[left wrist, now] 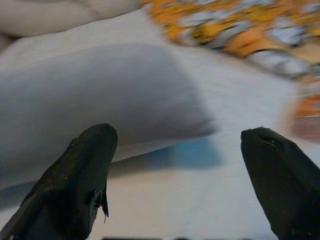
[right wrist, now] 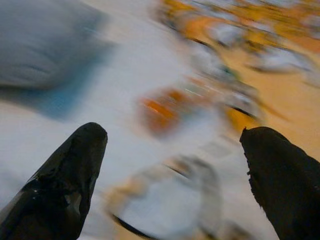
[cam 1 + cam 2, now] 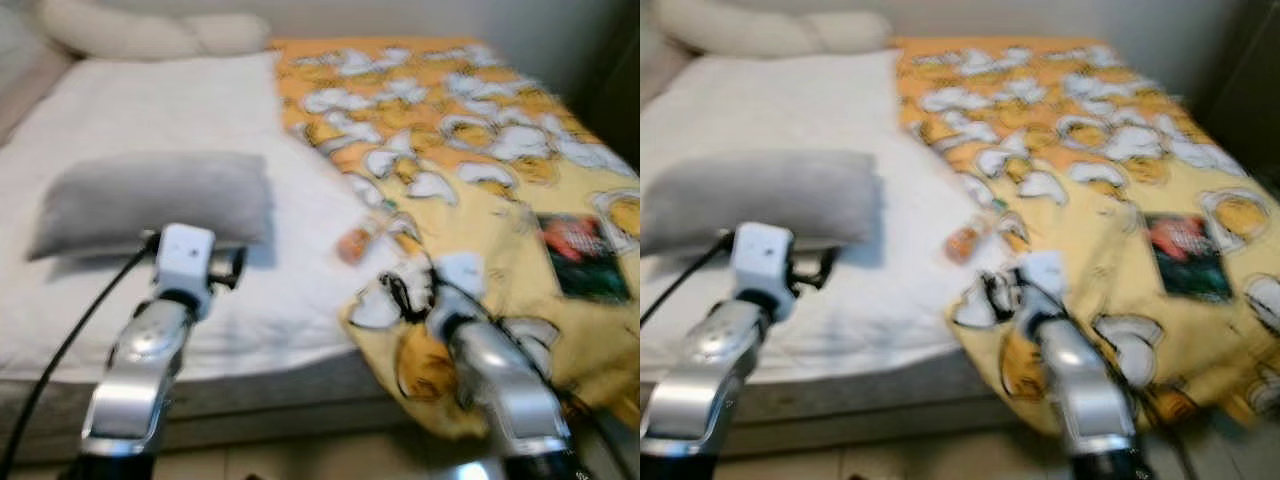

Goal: Clean up the room

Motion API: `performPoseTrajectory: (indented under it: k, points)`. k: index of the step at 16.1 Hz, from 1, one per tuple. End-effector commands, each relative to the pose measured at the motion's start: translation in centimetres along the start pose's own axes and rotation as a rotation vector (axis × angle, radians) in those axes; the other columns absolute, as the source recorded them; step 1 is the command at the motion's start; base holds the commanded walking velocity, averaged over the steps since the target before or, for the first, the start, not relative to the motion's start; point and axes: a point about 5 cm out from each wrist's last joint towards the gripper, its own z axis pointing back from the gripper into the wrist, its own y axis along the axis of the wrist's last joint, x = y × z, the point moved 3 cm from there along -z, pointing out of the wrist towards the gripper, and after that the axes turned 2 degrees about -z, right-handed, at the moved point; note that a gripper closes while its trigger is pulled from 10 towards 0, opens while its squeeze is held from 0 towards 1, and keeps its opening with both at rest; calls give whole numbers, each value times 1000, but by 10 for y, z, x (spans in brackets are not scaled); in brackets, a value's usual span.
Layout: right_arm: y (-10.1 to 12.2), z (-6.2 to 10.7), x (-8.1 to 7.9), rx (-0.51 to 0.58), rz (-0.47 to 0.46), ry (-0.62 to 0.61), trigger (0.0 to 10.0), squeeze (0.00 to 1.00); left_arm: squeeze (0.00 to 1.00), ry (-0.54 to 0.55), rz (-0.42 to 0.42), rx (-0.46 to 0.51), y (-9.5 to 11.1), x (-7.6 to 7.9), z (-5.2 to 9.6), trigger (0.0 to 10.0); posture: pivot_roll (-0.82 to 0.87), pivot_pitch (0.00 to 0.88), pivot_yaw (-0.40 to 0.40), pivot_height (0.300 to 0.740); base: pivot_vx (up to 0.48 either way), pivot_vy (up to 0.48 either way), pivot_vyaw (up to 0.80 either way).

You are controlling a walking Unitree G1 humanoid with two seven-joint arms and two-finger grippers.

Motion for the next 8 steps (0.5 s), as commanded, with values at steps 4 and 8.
performPoseTrajectory:
  k: [4,8]
  points:
    - [2,3,14,8,-9,-44,10000,0,86,-11,-7,6,3,4,-2,10000,-89,0,12,740,267,0,147]
    - [1,3,15,-1,-11,-53,10000,0,86,-21,-17,5,3,5,-1,10000,-89,0,12,740,269,0,0]
